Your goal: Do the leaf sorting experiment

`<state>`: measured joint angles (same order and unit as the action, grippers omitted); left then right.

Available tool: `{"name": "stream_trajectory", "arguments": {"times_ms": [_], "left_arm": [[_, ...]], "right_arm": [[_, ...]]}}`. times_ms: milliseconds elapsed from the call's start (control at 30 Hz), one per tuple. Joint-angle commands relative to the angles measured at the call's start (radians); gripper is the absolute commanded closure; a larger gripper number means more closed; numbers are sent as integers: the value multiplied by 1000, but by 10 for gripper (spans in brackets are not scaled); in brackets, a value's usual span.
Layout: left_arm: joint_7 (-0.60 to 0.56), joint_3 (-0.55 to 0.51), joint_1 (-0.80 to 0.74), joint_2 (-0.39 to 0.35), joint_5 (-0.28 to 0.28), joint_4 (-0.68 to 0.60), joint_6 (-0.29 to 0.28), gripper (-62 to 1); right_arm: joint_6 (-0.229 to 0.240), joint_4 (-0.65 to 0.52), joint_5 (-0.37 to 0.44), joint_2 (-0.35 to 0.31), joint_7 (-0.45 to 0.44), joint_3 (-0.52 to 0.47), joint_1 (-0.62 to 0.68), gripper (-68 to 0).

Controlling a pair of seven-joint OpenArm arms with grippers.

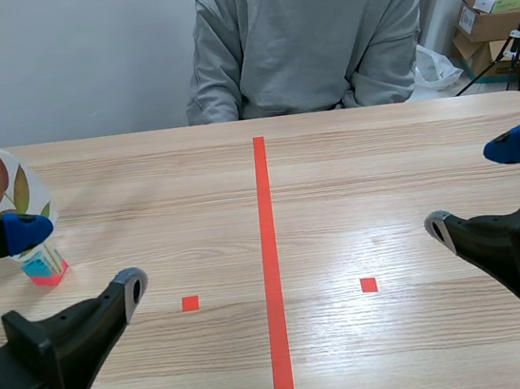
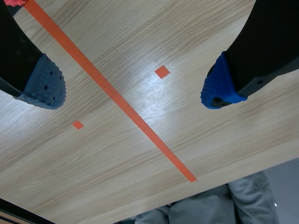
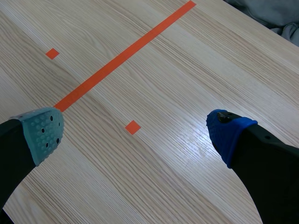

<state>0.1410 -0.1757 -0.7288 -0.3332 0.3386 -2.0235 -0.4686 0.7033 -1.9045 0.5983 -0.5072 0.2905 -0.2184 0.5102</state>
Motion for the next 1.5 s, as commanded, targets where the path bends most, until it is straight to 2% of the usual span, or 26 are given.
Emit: {"name": "stream_trajectory", "arguments": {"times_ms": [0, 67, 200, 1467], "left_arm": [[-13, -3, -16, 0, 18, -42, -11, -620], [-13, -2, -32, 0, 20, -65, -31, -615], [-9, -2, -52, 0, 21, -108, -34, -615], [-11, -2, -49, 0, 6, -109, -36, -615]], "right_arm": [[-2, -1, 8, -8, -15, -3, -14, -634], [-2, -1, 8, -8, -15, -3, -14, -634], [-2, -1, 8, -8, -15, -3, -14, -634], [-2, -1, 8, -8, -15, -3, -14, -634]]}}
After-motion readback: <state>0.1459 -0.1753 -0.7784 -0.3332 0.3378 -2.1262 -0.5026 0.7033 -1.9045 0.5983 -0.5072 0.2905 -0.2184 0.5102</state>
